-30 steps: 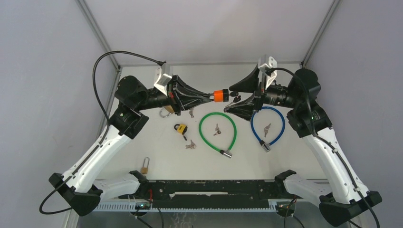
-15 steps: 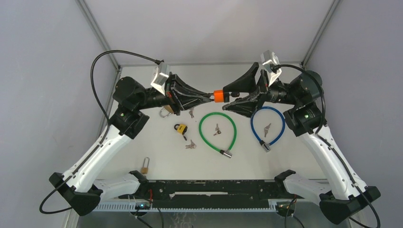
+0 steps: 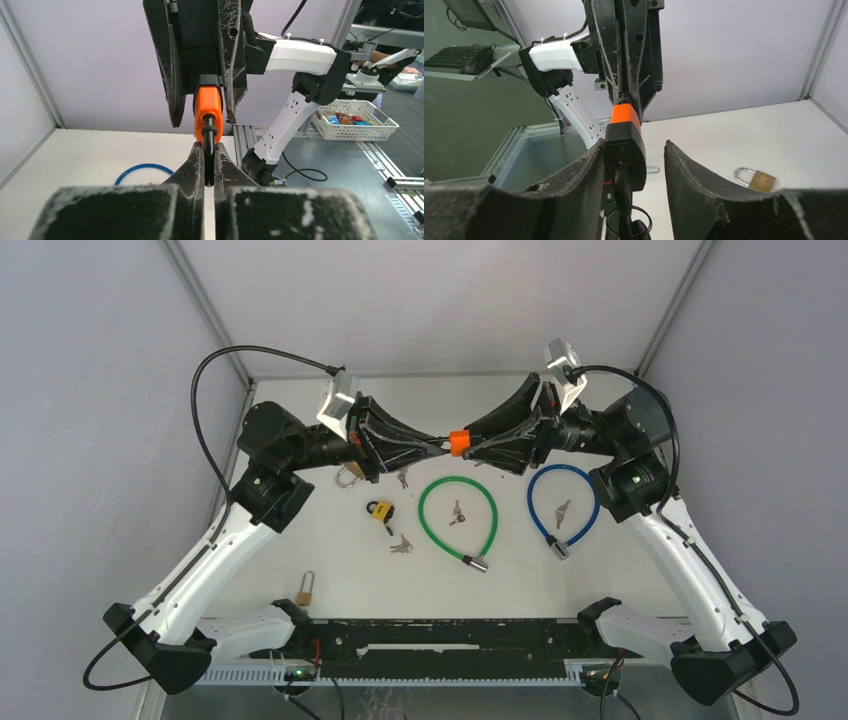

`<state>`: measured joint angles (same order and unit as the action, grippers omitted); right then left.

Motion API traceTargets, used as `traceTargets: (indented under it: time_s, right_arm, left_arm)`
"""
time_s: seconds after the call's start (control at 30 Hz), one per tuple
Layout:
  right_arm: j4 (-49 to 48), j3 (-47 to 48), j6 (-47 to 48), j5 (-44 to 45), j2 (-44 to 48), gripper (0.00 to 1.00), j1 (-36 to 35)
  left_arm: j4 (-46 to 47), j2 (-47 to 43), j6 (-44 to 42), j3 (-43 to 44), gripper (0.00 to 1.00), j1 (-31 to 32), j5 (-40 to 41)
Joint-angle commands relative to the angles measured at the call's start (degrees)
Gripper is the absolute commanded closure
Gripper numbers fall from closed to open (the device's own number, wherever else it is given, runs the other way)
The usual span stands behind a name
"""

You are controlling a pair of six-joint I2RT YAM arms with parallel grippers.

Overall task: Lock with the key
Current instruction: Lock the lock.

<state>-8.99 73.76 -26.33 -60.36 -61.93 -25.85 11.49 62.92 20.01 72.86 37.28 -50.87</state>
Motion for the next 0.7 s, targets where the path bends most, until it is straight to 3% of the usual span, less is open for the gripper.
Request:
traceTargets:
  time_s: [0.0,0.1,0.17,0.2,0.27,0.3,0.47,0.57,0.67]
  right_arm:
    - [-1.3,0.5,-0.4,1.4,0.0,0.47,-1.0]
    - [3.6,1.7,2.5,2.8,0.0,0.50,-1.4]
    - [3.7,1.8,2.5,3.1,0.1,0.59,-1.5]
    - [3.4,1.7,2.4,3.2,0.2,0.68,-1.6]
    - [3.8,1.7,3.2,4.0,0.1,0.95,-2.1]
    - [4.1,1.7,3.8,4.1,0.0,1.00,-2.5]
    - [6.1,1.7,5.4,4.0,0.4,1.00,-1.9]
    - [5.9,1.7,3.5,4.4,1.2,1.00,1.1]
    - [5.6,1.7,2.4,4.4,1.9,1.00,3.0]
  left_arm:
    - [4.7,-0.5,1.2,-0.6,1.00,0.4,0.4]
    - [4.9,-0.5,1.3,-0.7,1.00,0.5,0.6]
    - [4.9,-0.6,1.5,-0.7,1.00,0.6,0.4]
    - [4.9,-0.4,1.6,-0.7,1.00,0.6,0.4]
    - [4.9,-0.3,1.9,-0.7,1.00,0.6,0.5]
    - [5.0,-0.3,2.2,-0.7,1.00,0.6,0.7]
    - [4.9,0.0,4.6,-0.6,1.00,0.6,0.4]
    - [1.5,0.1,3.7,0.0,0.71,0.5,0.3]
    - [-2.7,-0.5,0.6,0.4,0.53,-0.4,0.8]
